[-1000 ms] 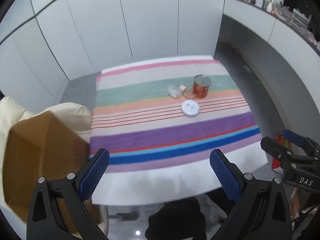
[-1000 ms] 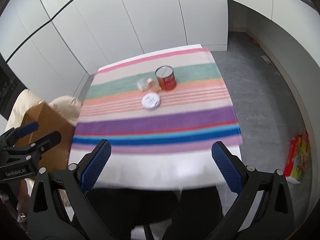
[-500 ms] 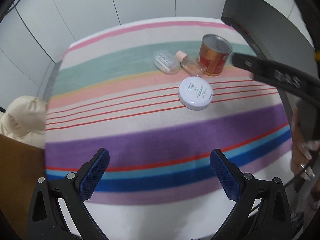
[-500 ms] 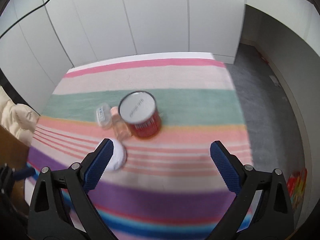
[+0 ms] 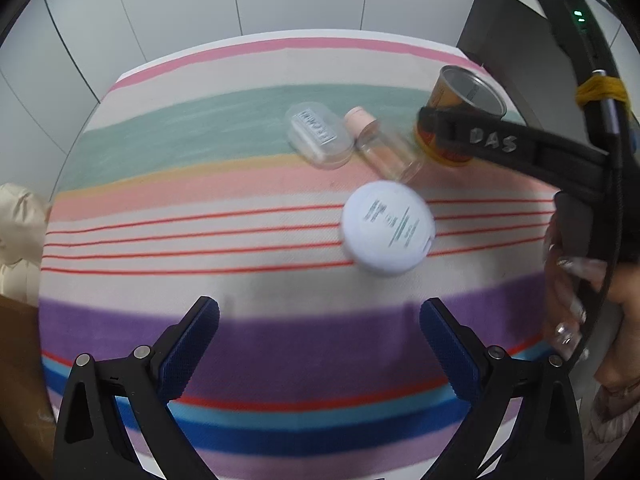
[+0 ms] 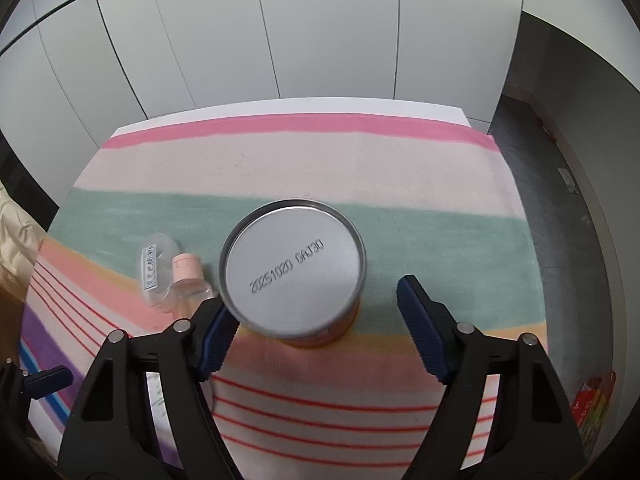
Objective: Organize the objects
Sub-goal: 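Grasp the red tin can with the right tool while the left tool grasps the white compact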
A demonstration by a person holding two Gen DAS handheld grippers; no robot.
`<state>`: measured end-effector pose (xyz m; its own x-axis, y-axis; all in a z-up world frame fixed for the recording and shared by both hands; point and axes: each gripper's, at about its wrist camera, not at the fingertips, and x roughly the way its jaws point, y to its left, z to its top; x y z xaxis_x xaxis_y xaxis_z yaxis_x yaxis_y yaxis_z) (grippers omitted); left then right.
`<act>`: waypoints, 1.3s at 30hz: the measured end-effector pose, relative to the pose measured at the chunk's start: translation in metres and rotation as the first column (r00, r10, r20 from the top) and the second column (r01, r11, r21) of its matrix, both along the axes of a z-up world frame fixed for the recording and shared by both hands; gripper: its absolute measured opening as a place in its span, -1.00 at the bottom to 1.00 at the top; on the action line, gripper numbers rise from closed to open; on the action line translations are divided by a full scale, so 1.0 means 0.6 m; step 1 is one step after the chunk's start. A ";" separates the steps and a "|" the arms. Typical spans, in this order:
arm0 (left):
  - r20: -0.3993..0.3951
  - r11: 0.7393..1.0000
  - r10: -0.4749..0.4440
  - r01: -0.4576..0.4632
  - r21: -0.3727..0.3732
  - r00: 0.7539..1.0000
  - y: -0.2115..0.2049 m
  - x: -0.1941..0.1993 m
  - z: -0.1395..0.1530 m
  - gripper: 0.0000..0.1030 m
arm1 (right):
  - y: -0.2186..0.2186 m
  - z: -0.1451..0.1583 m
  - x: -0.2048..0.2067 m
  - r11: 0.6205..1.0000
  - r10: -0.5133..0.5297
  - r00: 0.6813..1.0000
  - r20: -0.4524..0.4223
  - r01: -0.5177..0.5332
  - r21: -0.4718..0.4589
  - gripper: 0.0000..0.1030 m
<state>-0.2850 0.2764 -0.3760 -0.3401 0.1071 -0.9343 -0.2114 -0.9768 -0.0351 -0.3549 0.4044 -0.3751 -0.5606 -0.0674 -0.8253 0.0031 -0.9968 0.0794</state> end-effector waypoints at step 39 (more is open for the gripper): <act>-0.168 0.996 0.078 -0.084 -0.031 0.983 -0.051 -0.039 0.279 0.14 | -0.025 0.259 0.163 0.994 -0.081 0.995 0.056 0.076 0.077 0.10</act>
